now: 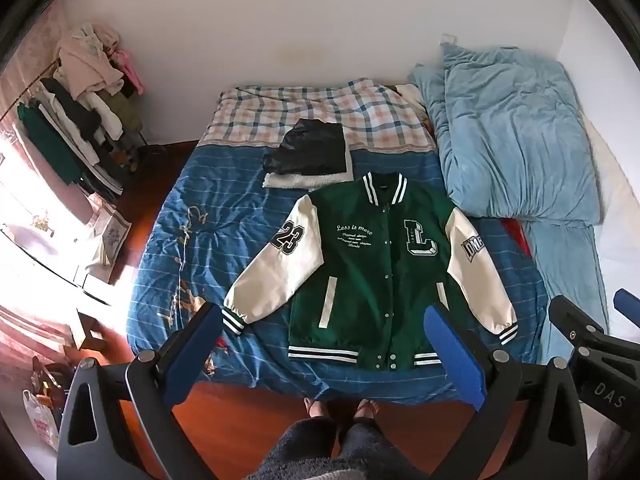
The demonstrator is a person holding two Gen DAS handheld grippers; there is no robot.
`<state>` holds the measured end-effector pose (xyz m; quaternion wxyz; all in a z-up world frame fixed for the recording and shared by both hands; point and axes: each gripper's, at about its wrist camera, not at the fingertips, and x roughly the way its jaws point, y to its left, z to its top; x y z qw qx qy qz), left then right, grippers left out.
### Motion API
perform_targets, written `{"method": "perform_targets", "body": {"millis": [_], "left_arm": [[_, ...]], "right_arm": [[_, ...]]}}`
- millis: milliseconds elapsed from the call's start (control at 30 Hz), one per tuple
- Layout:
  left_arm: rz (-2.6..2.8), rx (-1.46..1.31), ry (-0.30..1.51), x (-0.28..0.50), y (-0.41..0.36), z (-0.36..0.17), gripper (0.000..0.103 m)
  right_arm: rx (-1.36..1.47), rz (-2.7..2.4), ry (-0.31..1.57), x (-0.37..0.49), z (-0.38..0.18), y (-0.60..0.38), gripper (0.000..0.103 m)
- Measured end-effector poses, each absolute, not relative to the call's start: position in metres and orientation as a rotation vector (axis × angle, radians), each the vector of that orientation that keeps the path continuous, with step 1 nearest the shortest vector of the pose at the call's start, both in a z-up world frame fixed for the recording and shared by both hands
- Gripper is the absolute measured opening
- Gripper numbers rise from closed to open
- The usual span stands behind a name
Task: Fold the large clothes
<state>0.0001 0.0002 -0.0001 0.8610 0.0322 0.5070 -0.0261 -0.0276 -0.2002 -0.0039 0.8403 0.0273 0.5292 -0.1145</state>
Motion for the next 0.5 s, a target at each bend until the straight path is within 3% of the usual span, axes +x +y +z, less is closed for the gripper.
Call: {"method": "perform_targets", "body": {"millis": [500], "left_arm": [[-0.054, 0.068, 1.073, 0.0002, 0.0003, -0.0003, 0.103]], "right_arm": [[0.056, -0.239, 1.124, -0.0278, -0.0066, -0.1996, 0.103]]}}
